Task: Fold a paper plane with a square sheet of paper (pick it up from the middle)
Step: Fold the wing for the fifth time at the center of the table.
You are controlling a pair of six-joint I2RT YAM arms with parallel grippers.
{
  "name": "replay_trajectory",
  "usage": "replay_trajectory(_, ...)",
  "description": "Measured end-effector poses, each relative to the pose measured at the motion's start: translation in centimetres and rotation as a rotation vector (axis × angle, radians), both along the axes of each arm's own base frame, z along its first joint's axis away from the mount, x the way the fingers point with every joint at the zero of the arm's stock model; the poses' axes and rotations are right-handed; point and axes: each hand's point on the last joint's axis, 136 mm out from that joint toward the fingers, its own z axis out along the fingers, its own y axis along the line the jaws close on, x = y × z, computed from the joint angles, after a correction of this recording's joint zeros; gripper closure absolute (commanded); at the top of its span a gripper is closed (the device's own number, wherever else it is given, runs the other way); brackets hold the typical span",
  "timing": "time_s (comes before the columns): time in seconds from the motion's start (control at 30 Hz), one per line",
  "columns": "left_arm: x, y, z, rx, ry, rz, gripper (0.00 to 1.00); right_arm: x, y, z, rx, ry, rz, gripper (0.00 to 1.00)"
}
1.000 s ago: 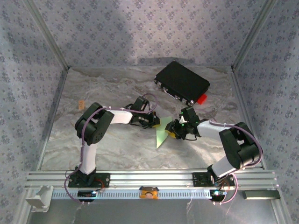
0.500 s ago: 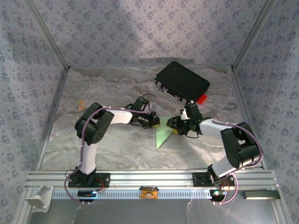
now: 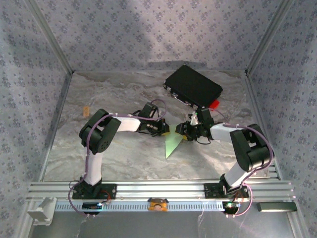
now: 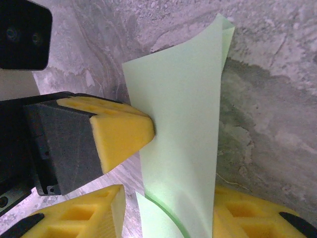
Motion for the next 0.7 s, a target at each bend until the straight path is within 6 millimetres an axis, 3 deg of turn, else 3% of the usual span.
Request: replay_trajectory(0.7,0.01,-0.02,0.02,-0.001,0.000,0.000,0.92,0.66,0.14,-0.36,0.067,-0.007,0.029,0.62)
